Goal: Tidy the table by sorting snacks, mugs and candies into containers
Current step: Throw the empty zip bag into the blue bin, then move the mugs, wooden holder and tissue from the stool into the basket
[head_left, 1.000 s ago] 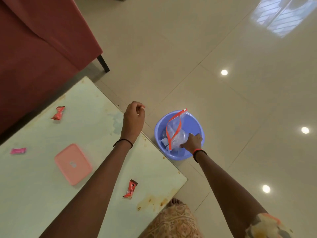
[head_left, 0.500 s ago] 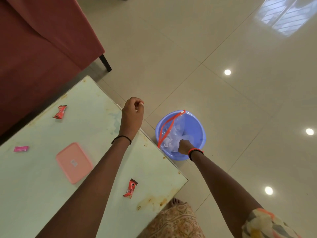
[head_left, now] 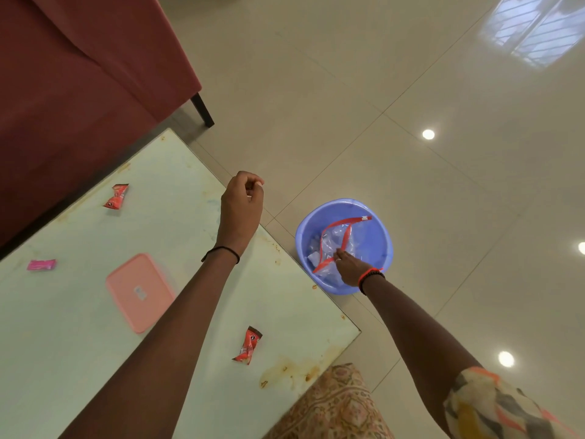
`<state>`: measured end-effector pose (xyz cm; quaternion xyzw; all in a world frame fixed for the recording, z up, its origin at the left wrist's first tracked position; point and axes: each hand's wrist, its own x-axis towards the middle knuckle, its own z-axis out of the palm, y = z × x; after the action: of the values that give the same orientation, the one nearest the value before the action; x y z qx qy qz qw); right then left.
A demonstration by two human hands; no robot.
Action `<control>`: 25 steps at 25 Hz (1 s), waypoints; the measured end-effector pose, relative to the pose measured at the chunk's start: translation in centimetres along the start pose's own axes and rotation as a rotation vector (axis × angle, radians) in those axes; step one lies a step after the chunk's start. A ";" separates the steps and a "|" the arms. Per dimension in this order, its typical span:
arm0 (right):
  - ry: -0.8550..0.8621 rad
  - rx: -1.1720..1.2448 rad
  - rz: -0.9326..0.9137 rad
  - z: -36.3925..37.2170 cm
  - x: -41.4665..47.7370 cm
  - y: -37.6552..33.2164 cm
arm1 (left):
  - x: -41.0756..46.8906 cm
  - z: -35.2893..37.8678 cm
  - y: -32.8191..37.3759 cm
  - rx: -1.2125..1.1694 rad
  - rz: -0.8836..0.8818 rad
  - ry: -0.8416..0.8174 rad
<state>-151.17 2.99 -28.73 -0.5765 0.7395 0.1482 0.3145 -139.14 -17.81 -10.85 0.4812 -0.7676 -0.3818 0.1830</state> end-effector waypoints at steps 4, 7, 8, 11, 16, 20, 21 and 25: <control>0.069 0.111 0.143 -1.1 0.4 -0.7 | -0.3 -0.2 -0.9 -0.005 0.001 0.006; 0.126 0.210 0.217 -4.4 -1.4 -2.2 | -1.8 -1.8 -0.2 0.012 -0.012 -0.012; 0.165 0.267 0.227 -5.3 -2.1 -2.3 | -2.5 -2.6 0.3 0.021 -0.013 -0.012; 0.256 0.433 0.295 -9.5 -5.4 -2.6 | -4.5 -6.0 2.2 0.054 -0.027 0.004; 0.367 0.491 0.253 -18.3 -11.9 -6.5 | -9.5 -13.4 5.4 0.088 -0.080 0.096; 0.453 0.517 0.102 -23.8 -15.8 -12.9 | -13.6 -19.1 6.0 0.086 -0.154 0.197; 0.470 0.518 0.066 -24.9 -16.6 -14.8 | -14.7 -20.6 6.0 0.086 -0.186 0.225; 0.473 0.475 -0.066 -28.4 -19.1 -22.8 | -19.4 -26.0 5.1 0.079 -0.265 0.339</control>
<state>-135.29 -5.68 8.27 -0.5291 0.7869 -0.1763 0.2640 -116.19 -10.22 11.41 0.6421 -0.6701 -0.2859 0.2388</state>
